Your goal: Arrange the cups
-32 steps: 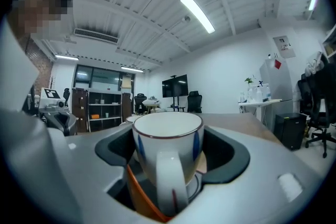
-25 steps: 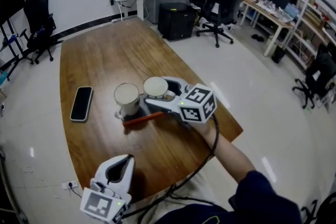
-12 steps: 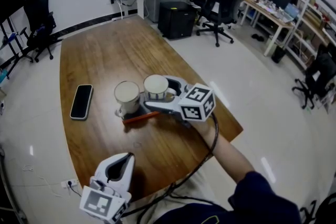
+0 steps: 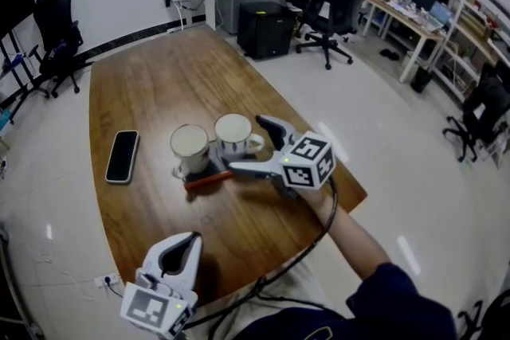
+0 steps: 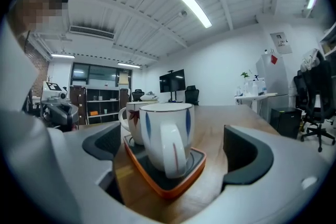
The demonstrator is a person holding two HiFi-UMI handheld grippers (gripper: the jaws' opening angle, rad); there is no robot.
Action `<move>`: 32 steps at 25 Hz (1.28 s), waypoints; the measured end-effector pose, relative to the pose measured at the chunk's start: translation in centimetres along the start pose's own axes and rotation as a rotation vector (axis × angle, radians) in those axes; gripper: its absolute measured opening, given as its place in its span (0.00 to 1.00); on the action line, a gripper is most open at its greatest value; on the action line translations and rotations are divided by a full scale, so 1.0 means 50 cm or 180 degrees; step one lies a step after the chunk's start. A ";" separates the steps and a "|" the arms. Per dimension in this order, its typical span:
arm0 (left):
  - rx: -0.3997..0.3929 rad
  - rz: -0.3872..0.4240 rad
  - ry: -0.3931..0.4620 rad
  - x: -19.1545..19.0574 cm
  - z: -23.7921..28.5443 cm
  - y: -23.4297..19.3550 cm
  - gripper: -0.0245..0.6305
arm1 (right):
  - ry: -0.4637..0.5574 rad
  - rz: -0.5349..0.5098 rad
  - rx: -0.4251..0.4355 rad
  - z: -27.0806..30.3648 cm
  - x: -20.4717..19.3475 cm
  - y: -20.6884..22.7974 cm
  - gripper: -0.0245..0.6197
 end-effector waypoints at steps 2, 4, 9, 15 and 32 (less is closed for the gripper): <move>-0.0017 -0.0041 -0.0026 -0.003 -0.001 0.004 0.04 | -0.0026 0.0011 0.0002 -0.005 -0.001 -0.001 0.94; -0.0027 -0.0063 -0.0039 -0.003 -0.001 0.006 0.04 | -0.0051 0.0010 0.0003 -0.013 -0.004 -0.005 0.94; -0.0025 -0.0036 -0.0018 -0.001 -0.001 0.002 0.04 | -0.0010 -0.0006 0.0009 -0.074 -0.012 -0.037 0.94; -0.0029 -0.0041 -0.0013 -0.003 -0.001 0.003 0.04 | 0.0002 -0.0040 0.0081 -0.127 -0.022 -0.079 0.94; 0.0000 0.0031 0.0000 0.004 -0.001 -0.003 0.04 | -0.0068 -0.0193 0.0795 -0.130 -0.025 -0.227 0.92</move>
Point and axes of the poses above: the fingertips, and each gripper's own axes: z forward along the fingers, y to its right, x out of its top, the point moved 4 cm from there along -z, backward along the fingers, and after that the axes turned 3 degrees about -z, right-handed, at the moved point
